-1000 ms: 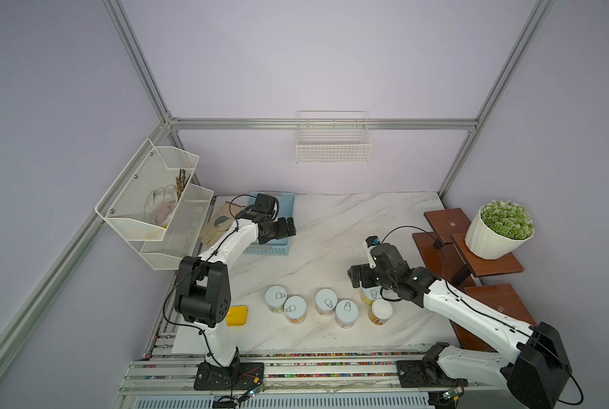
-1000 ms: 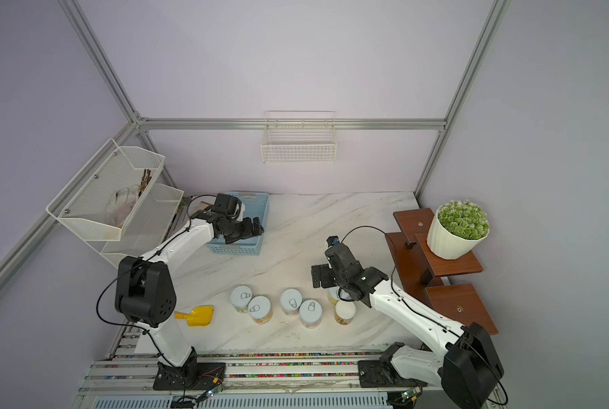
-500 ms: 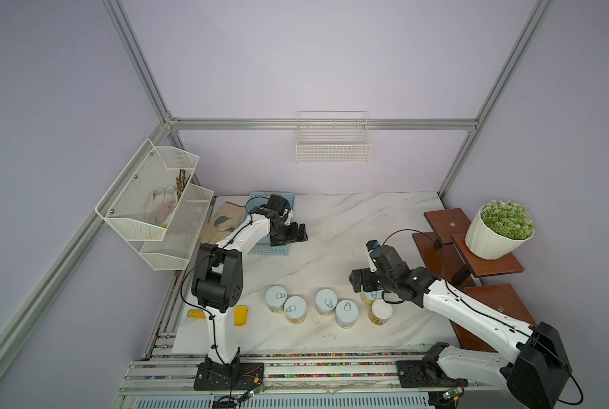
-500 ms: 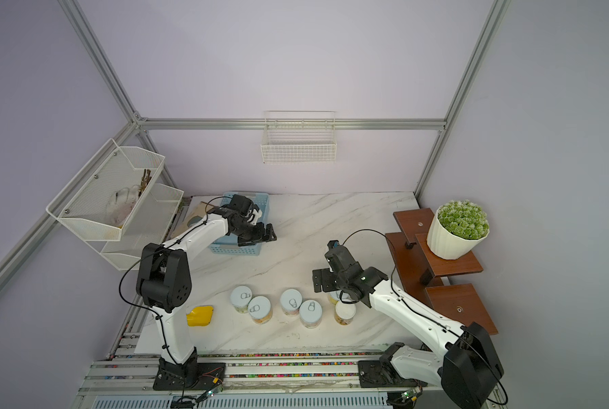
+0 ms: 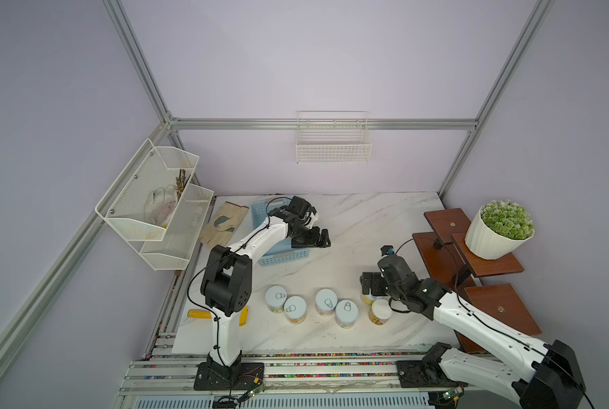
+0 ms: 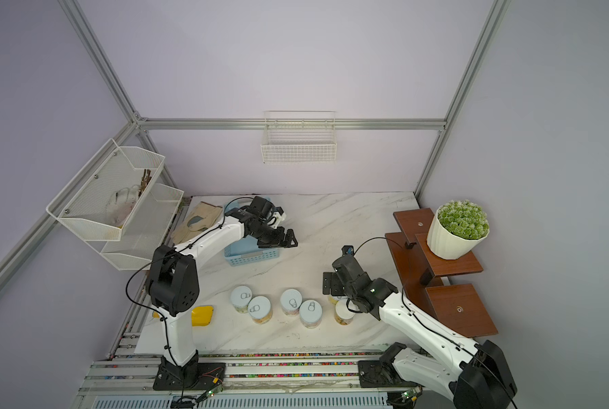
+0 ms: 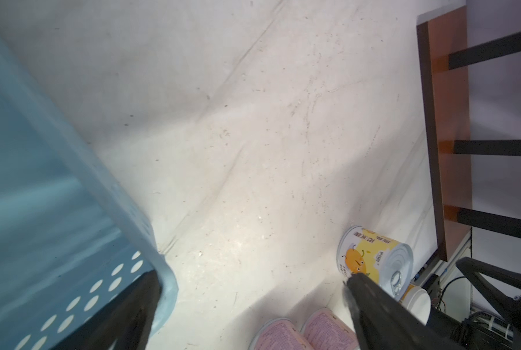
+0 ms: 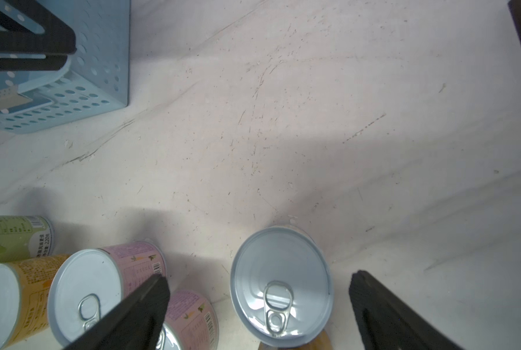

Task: Put the canned food in the basket
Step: Move the basket to the center of the board, then adjust the basket at the center of the board.

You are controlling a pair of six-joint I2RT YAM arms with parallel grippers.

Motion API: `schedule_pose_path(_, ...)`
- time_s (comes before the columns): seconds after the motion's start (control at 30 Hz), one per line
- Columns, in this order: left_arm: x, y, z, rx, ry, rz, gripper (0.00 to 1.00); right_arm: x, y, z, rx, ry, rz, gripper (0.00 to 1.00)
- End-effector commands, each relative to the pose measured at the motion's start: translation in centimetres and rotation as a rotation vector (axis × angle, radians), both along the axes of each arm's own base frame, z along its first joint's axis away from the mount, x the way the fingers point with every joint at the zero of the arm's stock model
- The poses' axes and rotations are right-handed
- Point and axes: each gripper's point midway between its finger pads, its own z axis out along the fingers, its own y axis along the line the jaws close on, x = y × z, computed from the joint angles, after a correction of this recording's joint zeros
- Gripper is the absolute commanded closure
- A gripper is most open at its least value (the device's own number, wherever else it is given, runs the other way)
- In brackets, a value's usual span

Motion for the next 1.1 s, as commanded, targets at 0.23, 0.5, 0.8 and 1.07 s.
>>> schedule_pose_path(0.23,-0.1,-9.0,-0.8,-0.11,0.025,-0.14,0.0,-0.4,-1.4,0.0,0.012,-0.023,-0.082,0.01)
schedule_pose_path(0.5,0.5,-9.8,1.7,-0.114,-0.041,-0.158,0.0,-0.3,-0.9,0.9,0.068,-0.041,-0.088,0.01)
schedule_pose_path(0.8,0.9,-2.8,7.8,0.016,-0.223,-0.023,0.0,0.8,4.9,2.0,0.241,-0.04,0.021,0.01)
schedule_pose_path(1.07,-1.5,8.1,10.6,0.055,-0.279,0.235,0.0,3.1,11.4,2.1,0.25,0.002,0.031,0.01)
